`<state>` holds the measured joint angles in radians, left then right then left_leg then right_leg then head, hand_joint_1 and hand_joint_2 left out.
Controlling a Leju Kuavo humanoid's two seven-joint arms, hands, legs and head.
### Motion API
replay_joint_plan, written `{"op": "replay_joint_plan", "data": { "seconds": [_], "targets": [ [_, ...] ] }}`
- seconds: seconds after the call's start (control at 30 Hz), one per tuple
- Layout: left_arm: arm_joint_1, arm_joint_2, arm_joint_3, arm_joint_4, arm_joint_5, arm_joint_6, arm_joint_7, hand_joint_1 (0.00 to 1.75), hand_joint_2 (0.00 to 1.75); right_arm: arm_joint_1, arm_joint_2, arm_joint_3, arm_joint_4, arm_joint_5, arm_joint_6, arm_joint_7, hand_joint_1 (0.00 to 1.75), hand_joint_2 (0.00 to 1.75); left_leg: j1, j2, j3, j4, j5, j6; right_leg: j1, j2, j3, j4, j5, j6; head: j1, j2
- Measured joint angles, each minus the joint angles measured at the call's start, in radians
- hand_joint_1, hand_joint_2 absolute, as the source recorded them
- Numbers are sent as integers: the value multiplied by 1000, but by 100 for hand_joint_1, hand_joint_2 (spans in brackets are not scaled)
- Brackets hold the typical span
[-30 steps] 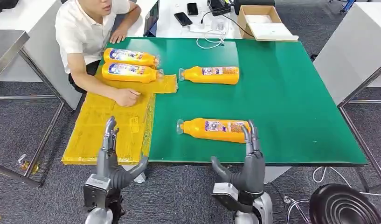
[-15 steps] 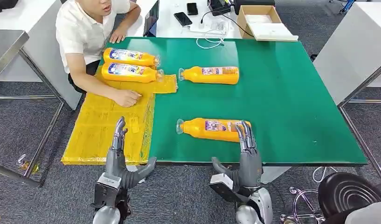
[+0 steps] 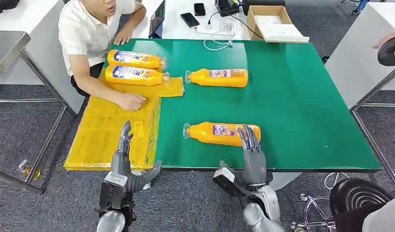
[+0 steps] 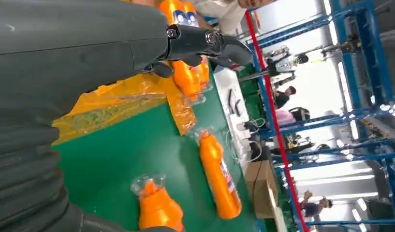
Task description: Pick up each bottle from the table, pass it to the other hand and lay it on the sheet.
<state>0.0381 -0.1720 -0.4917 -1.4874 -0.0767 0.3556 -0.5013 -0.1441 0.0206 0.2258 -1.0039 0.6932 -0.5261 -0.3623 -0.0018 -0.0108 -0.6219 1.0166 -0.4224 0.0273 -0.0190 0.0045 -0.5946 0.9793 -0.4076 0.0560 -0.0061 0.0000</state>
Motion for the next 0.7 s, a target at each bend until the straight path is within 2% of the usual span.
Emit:
{"op": "replay_joint_plan", "data": {
  "seconds": [0.2, 0.7],
  "targets": [
    [-30, 6, -3, 8, -14, -13, 13, 0, 175, -141, -35, -3, 149, 34, 0, 38, 0, 175, -1, 0, 0, 0, 0, 0, 0, 0, 0, 0, 0, 1, 0, 0],
    [-62, 9, -6, 16, -1, -43, 46, 0, 175, -327, -51, 0, 437, 137, 103, 176, 0, 175, 0, 0, 0, 0, 0, 0, 0, 0, 0, 0, 0, 1, 0, 0]
  ]
}}
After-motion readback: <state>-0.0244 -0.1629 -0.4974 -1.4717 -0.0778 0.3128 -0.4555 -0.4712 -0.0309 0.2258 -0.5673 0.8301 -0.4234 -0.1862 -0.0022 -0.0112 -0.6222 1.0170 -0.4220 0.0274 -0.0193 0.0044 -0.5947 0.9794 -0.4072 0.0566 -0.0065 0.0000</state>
